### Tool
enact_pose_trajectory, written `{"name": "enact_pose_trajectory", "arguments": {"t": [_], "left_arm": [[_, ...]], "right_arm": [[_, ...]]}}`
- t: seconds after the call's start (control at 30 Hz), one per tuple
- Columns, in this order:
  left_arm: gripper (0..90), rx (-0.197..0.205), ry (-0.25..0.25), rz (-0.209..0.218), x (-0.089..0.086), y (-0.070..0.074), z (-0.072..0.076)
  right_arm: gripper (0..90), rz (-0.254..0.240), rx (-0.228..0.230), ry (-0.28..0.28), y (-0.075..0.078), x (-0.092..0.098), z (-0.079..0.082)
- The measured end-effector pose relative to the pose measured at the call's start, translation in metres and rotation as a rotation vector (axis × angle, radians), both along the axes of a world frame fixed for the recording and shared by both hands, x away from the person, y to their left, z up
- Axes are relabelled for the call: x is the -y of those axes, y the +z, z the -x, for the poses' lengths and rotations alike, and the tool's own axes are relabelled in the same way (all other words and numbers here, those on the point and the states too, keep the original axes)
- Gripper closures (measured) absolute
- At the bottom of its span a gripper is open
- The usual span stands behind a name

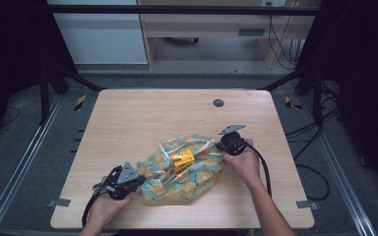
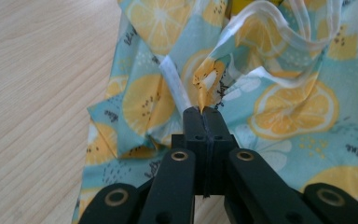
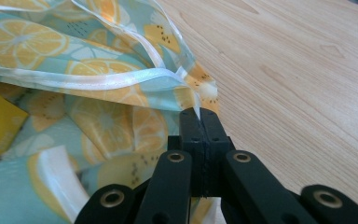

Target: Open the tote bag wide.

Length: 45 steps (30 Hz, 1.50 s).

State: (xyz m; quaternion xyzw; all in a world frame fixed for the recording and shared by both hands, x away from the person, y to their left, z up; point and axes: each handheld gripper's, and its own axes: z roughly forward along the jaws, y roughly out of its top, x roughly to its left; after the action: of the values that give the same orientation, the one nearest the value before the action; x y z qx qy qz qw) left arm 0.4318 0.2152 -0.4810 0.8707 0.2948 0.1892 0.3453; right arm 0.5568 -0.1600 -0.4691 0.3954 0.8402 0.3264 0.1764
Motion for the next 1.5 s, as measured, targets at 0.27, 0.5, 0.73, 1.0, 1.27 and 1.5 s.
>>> {"name": "enact_pose_trajectory", "arguments": {"t": [0.27, 0.5, 0.73, 1.0, 1.27, 1.5], "left_arm": [[90.0, 0.0, -0.017, -0.021, -0.001, 0.001, 0.005], [90.0, -0.01, -0.019, -0.014, -0.001, 0.0, 0.007], [90.0, -0.009, -0.028, -0.026, 0.0, 0.0, 0.009], [90.0, -0.002, -0.042, -0.024, -0.001, 0.001, 0.013], [87.8, 0.003, -0.043, -0.014, -0.002, 0.003, 0.015], [62.7, 0.05, -0.005, 0.025, -0.002, 0.011, 0.02]], "right_arm": [[90.0, 0.003, -0.004, -0.008, -0.003, 0.001, -0.003], [90.0, -0.002, -0.026, -0.022, -0.007, 0.001, -0.006], [87.8, -0.022, -0.021, -0.029, -0.007, 0.001, -0.01], [68.1, -0.031, 0.028, -0.067, 0.006, 0.003, -0.004], [42.5, -0.05, 0.074, -0.085, 0.031, 0.009, 0.003], [27.7, -0.073, 0.129, -0.076, 0.064, 0.005, 0.016]]}}
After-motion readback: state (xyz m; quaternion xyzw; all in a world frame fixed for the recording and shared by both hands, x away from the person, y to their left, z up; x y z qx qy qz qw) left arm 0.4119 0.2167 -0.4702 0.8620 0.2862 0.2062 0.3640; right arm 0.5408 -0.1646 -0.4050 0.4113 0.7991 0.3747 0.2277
